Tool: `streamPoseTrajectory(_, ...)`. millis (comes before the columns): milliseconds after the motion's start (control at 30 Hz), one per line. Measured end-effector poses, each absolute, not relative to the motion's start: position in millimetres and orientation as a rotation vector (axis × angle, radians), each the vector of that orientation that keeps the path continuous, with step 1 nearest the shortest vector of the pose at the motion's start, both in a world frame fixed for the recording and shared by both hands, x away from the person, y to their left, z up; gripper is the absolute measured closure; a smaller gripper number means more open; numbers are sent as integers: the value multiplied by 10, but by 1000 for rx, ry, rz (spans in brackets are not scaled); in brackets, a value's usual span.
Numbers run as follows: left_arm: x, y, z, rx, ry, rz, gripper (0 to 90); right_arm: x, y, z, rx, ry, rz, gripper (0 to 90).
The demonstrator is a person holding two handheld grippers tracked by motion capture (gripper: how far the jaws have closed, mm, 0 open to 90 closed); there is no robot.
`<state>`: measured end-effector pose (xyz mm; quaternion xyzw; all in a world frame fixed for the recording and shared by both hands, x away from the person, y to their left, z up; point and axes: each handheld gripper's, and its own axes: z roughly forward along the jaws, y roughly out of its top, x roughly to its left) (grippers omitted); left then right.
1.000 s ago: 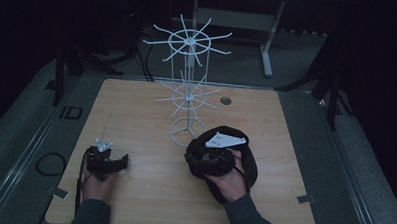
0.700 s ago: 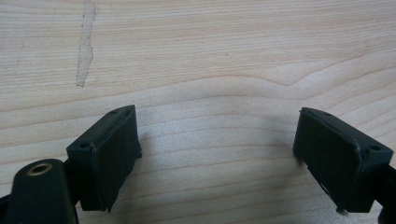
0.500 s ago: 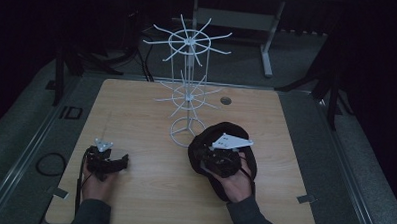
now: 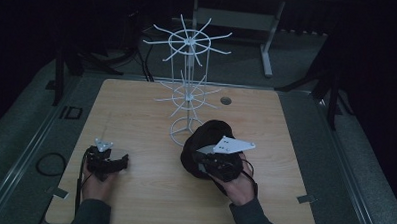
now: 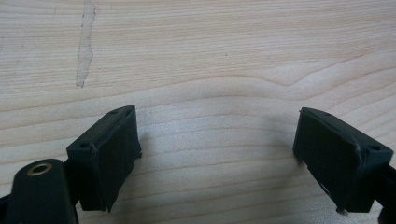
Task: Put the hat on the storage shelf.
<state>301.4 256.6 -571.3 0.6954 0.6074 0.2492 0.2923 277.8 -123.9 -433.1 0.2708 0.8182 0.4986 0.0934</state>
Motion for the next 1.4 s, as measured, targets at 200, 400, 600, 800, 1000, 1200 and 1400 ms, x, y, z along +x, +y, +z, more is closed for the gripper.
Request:
streamPoseTrajectory(200, 3015, 2564, -5713, 1850, 1619, 665, 146, 2754, -1237, -4268, 751, 2445, 1541, 881)
streamPoseTrajectory(400, 3014, 2567, -5712, 1855, 1618, 665, 146, 2755, -1213, -4202, 702, 2463, 1598, 881)
streamPoseTrajectory(600, 3016, 2566, -5713, 1853, 1617, 666, 146, 2753, -1130, -4138, 650, 2492, 1632, 881)
streamPoseTrajectory(800, 3015, 2565, -5713, 1851, 1619, 664, 146, 2740, -1039, -4060, 582, 2519, 1668, 881)
streamPoseTrajectory(1000, 3016, 2569, -5712, 1856, 1615, 667, 146, 2742, -939, -4004, 530, 2544, 1685, 881)
streamPoseTrajectory(1200, 3015, 2568, -5710, 1857, 1618, 663, 146, 2754, -871, -3972, 493, 2558, 1699, 881)
streamPoseTrajectory(1400, 3015, 2567, -5712, 1855, 1617, 665, 146, 2773, -852, -3885, 458, 2560, 1729, 881)
